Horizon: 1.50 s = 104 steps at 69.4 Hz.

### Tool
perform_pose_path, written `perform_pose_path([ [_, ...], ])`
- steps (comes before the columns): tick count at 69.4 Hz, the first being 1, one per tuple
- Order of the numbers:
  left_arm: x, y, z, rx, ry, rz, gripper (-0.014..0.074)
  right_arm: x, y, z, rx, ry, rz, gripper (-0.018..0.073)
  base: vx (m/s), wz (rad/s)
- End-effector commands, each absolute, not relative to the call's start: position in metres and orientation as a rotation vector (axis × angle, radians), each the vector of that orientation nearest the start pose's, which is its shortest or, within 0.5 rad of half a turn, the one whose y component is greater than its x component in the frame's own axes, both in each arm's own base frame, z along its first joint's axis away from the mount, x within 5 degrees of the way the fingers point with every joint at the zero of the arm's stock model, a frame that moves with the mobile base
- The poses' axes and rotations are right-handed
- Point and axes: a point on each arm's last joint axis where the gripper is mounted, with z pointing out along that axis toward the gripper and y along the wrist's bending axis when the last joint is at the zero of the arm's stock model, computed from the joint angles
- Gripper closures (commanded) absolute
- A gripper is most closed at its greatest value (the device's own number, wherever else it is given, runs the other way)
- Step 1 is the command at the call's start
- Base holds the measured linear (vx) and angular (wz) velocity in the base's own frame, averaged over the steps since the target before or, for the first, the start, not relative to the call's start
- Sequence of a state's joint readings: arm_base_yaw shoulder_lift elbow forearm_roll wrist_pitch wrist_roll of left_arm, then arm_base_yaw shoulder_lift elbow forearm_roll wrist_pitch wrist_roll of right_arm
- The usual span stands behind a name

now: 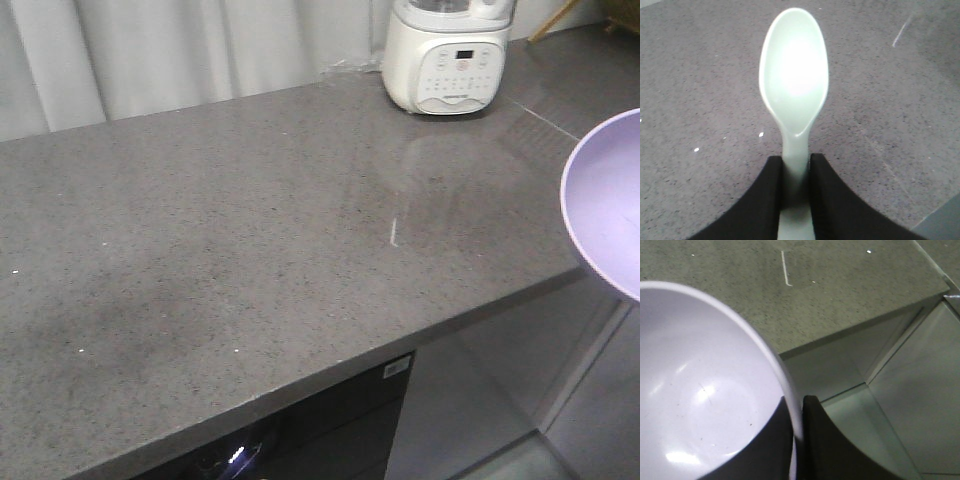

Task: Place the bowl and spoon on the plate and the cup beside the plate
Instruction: 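Turn the base toward the counter with the pale blue plate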

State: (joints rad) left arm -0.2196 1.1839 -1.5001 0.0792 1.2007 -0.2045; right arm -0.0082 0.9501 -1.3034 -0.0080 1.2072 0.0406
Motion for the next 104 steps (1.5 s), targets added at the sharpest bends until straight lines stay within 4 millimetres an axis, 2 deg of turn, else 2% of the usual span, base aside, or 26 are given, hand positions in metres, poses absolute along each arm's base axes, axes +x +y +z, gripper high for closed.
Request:
perform_pose_path([
  [1,0.2045,-0.0399,0.4694,0.022,2.262,-0.126,0.0603,0.1491,-0.0029,0.4517,0.052,2.246,-0.003,0.0562,-0.08,-0.49],
  [62,0.2045,-0.0399,0.4694,0.022,2.262,-0.126,0.0603,0.1491,-0.0029,0.4517,0.052,2.246,-0.003,0.0562,-0.06,-0.38],
  [104,0.2045,-0.0399,0.4694,0.022,2.262,-0.126,0.0603,0.1491,-0.0029,0.4517,0.052,2.246,-0.003,0.0562,-0.03,-0.55],
])
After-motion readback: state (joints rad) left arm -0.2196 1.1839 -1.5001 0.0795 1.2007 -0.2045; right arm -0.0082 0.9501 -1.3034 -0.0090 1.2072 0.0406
